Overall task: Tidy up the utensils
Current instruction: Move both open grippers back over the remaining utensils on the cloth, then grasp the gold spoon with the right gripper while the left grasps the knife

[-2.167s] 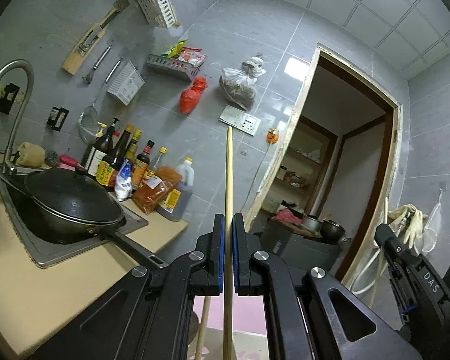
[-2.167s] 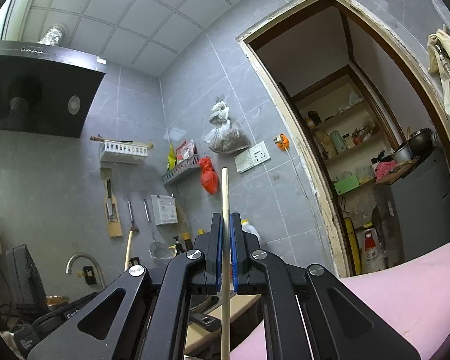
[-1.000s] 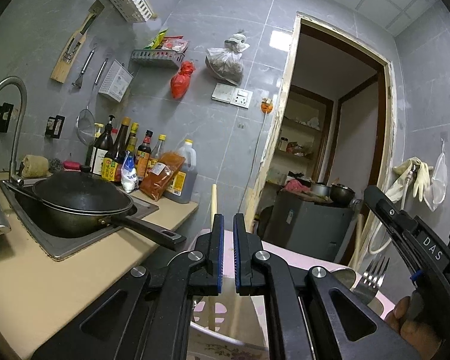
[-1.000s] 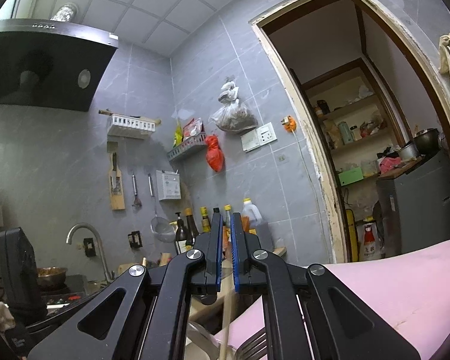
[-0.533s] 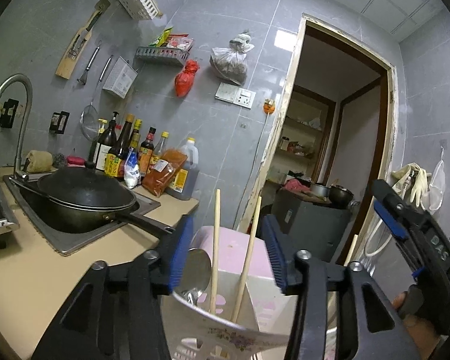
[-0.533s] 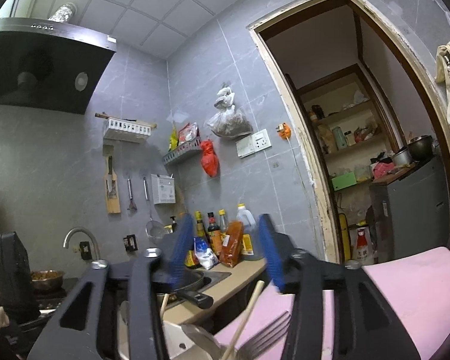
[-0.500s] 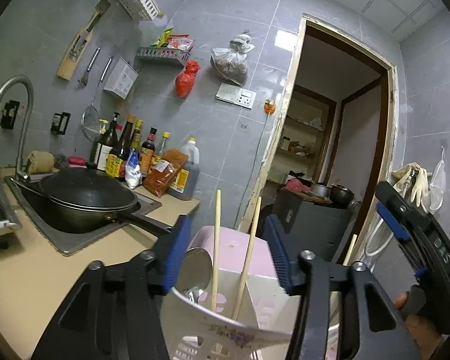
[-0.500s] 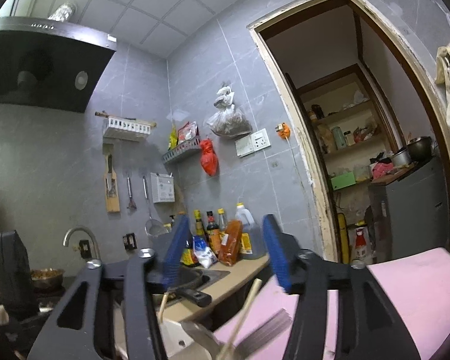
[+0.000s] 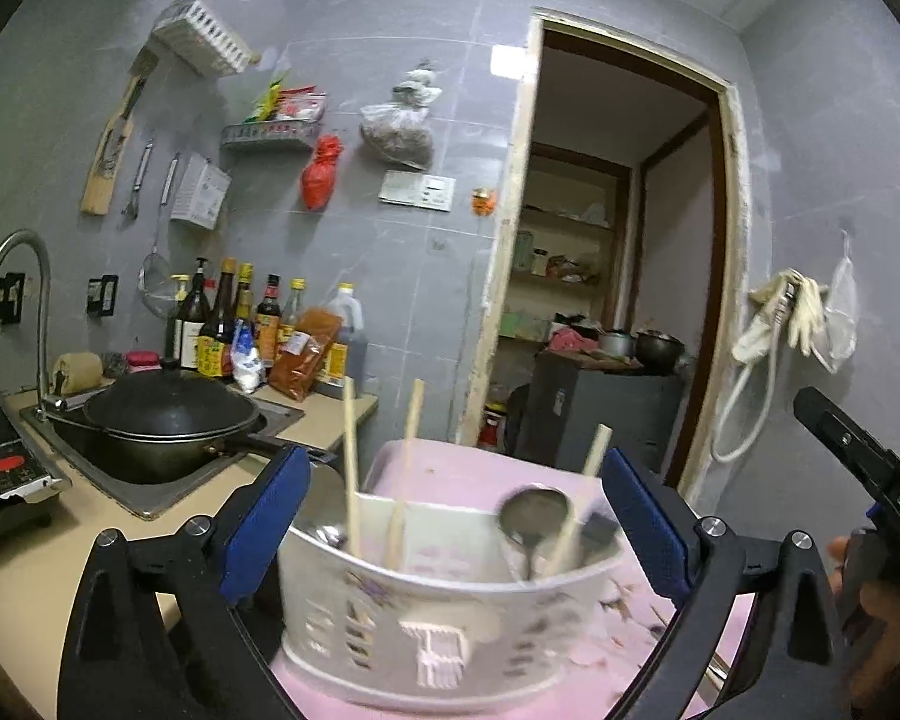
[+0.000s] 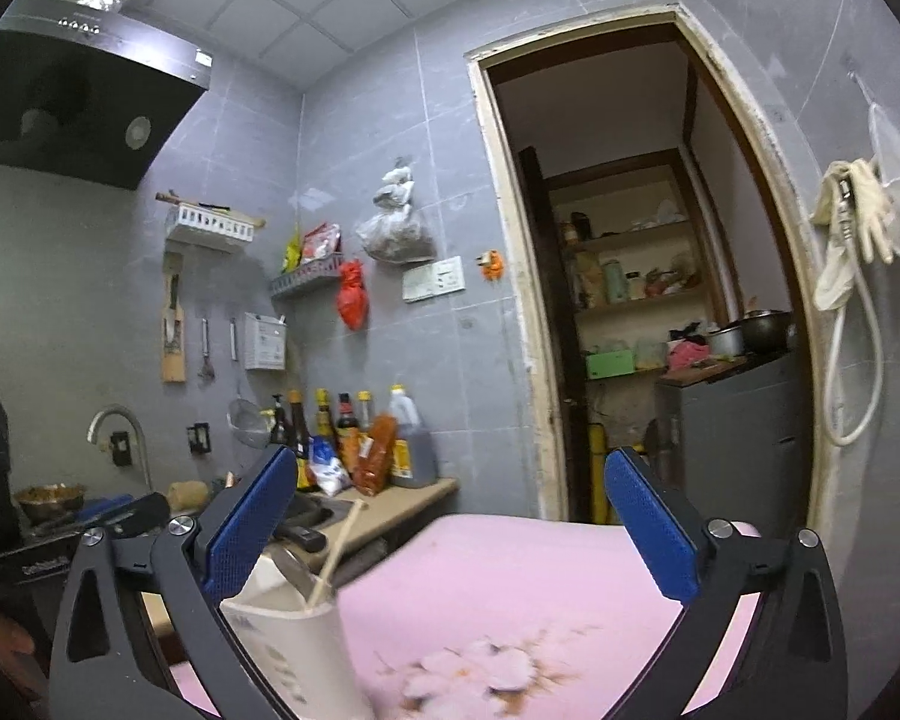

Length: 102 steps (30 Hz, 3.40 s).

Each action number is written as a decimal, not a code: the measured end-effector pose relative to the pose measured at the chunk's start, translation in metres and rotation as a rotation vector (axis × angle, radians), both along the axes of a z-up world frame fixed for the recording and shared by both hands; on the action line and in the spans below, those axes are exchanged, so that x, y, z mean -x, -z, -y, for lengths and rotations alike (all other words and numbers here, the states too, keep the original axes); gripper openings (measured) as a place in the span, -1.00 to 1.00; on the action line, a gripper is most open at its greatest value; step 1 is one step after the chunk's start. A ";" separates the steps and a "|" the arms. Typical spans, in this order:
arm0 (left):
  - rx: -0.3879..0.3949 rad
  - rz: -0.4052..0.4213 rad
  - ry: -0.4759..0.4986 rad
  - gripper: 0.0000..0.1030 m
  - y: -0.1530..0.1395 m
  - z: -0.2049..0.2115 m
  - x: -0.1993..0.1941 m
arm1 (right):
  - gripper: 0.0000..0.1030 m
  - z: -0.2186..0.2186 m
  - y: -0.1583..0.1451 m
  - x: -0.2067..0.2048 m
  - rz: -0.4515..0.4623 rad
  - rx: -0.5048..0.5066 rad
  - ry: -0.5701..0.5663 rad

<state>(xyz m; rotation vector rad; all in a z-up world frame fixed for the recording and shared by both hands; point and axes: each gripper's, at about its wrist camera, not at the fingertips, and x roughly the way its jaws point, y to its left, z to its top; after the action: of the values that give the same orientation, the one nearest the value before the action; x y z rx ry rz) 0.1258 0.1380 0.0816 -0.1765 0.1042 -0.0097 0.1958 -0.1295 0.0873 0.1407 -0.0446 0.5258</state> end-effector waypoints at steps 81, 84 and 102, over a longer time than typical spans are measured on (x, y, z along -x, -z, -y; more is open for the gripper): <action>-0.143 -0.915 0.502 -0.42 0.105 0.188 -0.114 | -0.94 0.050 0.127 -0.025 -0.671 0.721 -0.037; -0.168 -0.923 0.501 -0.42 0.107 0.196 -0.117 | -0.94 0.049 0.128 -0.024 -0.661 0.726 -0.034; -0.290 -0.919 0.434 -0.65 0.114 0.206 -0.129 | -0.94 0.051 0.129 -0.021 -0.655 0.687 -0.039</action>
<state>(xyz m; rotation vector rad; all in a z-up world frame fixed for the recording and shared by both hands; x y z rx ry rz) 0.2551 -0.0676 -0.0322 0.1480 1.0540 -0.3466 0.2165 -0.1804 -0.0416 -0.3637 0.7735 0.4883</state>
